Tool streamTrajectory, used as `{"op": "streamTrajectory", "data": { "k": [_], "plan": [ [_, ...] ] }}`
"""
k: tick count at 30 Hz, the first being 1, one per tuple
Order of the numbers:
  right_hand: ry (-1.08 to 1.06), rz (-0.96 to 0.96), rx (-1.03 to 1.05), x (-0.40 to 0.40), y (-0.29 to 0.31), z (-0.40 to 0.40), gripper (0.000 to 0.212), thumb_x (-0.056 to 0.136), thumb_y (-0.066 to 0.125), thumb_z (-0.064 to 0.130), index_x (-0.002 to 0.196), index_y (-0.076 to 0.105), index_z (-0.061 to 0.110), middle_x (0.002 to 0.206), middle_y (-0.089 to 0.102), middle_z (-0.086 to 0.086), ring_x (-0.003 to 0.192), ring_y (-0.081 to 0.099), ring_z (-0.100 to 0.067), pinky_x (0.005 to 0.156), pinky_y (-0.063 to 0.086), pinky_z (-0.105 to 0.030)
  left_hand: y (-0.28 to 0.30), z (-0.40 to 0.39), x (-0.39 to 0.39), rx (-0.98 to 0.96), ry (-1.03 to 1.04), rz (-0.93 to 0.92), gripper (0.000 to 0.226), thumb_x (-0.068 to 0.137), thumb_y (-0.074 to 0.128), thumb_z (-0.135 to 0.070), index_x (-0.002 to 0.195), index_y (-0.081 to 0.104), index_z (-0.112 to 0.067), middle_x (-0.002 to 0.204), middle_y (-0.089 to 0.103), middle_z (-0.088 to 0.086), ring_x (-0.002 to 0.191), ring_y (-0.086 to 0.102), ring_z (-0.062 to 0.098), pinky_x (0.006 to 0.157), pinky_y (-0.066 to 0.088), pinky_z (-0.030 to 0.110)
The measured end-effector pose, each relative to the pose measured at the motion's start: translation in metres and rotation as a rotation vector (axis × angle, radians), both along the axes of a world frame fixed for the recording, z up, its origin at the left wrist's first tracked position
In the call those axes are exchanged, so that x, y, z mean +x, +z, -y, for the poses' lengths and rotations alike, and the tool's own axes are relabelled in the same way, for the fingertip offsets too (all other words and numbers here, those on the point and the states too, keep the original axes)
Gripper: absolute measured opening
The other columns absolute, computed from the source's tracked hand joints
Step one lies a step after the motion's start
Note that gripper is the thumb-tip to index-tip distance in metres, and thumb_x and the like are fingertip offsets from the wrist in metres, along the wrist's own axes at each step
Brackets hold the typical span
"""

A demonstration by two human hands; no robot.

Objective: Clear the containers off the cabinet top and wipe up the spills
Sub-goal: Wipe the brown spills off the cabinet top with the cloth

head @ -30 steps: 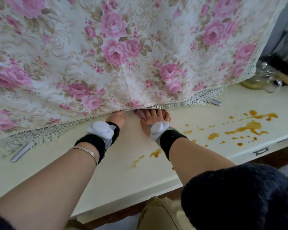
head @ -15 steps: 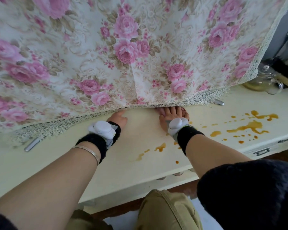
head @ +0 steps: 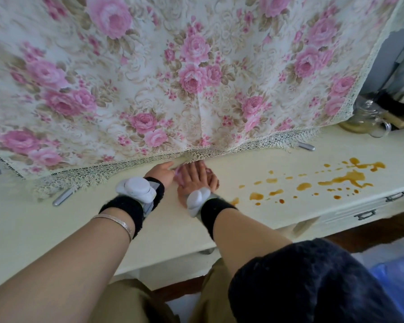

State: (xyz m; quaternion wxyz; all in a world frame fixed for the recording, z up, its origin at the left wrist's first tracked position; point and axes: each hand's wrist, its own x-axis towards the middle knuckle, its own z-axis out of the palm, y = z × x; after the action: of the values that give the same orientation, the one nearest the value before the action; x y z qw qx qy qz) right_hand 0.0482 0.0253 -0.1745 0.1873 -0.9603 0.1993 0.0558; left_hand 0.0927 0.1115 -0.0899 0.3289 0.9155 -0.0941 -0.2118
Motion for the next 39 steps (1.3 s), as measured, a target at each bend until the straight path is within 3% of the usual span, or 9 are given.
{"op": "streamTrajectory", "data": {
  "k": [4,9,16,21,25,30,33,36,39],
  "plan": [
    [0.065,-0.014,0.022,-0.004,-0.004,-0.036,0.063,0.099,0.027,0.039,0.154,-0.002,0.030,0.162,-0.011,0.007,0.148,-0.019,-0.023,0.114,-0.004,-0.060,0.003,-0.017,-0.007,-0.028,0.046,-0.048,0.046,0.094,0.045,-0.012,0.139,0.048,-0.023,0.147,0.045,0.005,0.133,0.045,0.025,0.114,0.034,0.032],
    [0.109,-0.029,-0.008,-0.018,-0.012,-0.065,0.062,0.099,0.025,0.043,0.153,-0.005,0.032,0.162,-0.012,0.009,0.148,-0.018,-0.022,0.113,-0.004,-0.057,0.004,-0.043,-0.023,-0.058,0.097,-0.090,0.044,0.096,0.043,-0.012,0.138,0.049,-0.021,0.141,0.052,0.008,0.124,0.053,0.026,0.107,0.039,0.029],
    [0.145,-0.047,-0.018,-0.046,-0.011,-0.094,0.065,0.099,0.026,0.047,0.153,-0.007,0.033,0.161,-0.013,0.009,0.148,-0.018,-0.022,0.114,-0.002,-0.057,0.006,-0.069,-0.050,-0.108,0.094,-0.156,0.037,0.096,0.042,-0.009,0.131,0.056,-0.014,0.122,0.063,0.013,0.089,0.061,0.026,0.092,0.047,0.031],
    [0.138,-0.013,-0.008,-0.072,-0.005,-0.100,0.065,0.098,0.029,0.042,0.153,-0.003,0.030,0.162,-0.010,0.008,0.149,-0.015,-0.022,0.115,-0.001,-0.055,0.011,-0.076,-0.065,-0.102,0.105,-0.187,0.036,0.096,0.043,-0.006,0.126,0.060,-0.011,0.124,0.064,0.015,0.108,0.062,0.032,0.093,0.044,0.026],
    [0.107,-0.037,-0.014,-0.087,-0.005,-0.098,0.063,0.099,0.026,0.042,0.153,-0.003,0.030,0.162,-0.011,0.009,0.148,-0.016,-0.021,0.114,-0.003,-0.054,0.008,-0.070,-0.085,-0.071,0.042,-0.225,0.034,0.096,0.044,-0.008,0.125,0.062,-0.009,0.125,0.064,0.016,0.090,0.060,0.023,0.088,0.045,0.027],
    [0.101,-0.035,-0.010,-0.097,-0.001,-0.086,0.064,0.099,0.028,0.042,0.153,-0.004,0.032,0.162,-0.012,0.010,0.148,-0.016,-0.020,0.115,-0.003,-0.053,0.007,-0.058,-0.087,-0.089,0.066,-0.224,0.033,0.095,0.046,-0.009,0.122,0.064,-0.009,0.125,0.064,0.015,0.110,0.060,0.026,0.109,0.041,0.033],
    [0.078,-0.038,-0.014,-0.104,0.000,-0.071,0.064,0.099,0.027,0.041,0.153,-0.005,0.032,0.161,-0.014,0.010,0.148,-0.018,-0.020,0.116,-0.006,-0.053,0.006,-0.042,-0.091,-0.076,0.035,-0.220,0.032,0.095,0.045,-0.008,0.122,0.064,-0.007,0.128,0.062,0.013,0.120,0.057,0.030,0.110,0.041,0.036],
    [0.050,-0.049,-0.015,-0.114,0.000,-0.048,0.063,0.100,0.026,0.042,0.153,-0.006,0.031,0.161,-0.015,0.009,0.148,-0.019,-0.021,0.116,-0.005,-0.054,0.005,-0.018,-0.101,-0.052,-0.038,-0.210,0.035,0.095,0.043,-0.003,0.125,0.061,-0.007,0.128,0.062,0.013,0.104,0.063,0.031,0.091,0.051,0.026],
    [0.021,-0.063,-0.026,-0.122,0.002,-0.030,0.062,0.100,0.024,0.044,0.153,-0.006,0.033,0.161,-0.015,0.009,0.148,-0.019,-0.020,0.116,-0.006,-0.053,0.005,0.000,-0.109,-0.052,-0.084,-0.193,0.037,0.096,0.041,-0.001,0.127,0.059,-0.008,0.127,0.063,0.015,0.093,0.061,0.024,0.062,0.038,0.009]
  ]
}}
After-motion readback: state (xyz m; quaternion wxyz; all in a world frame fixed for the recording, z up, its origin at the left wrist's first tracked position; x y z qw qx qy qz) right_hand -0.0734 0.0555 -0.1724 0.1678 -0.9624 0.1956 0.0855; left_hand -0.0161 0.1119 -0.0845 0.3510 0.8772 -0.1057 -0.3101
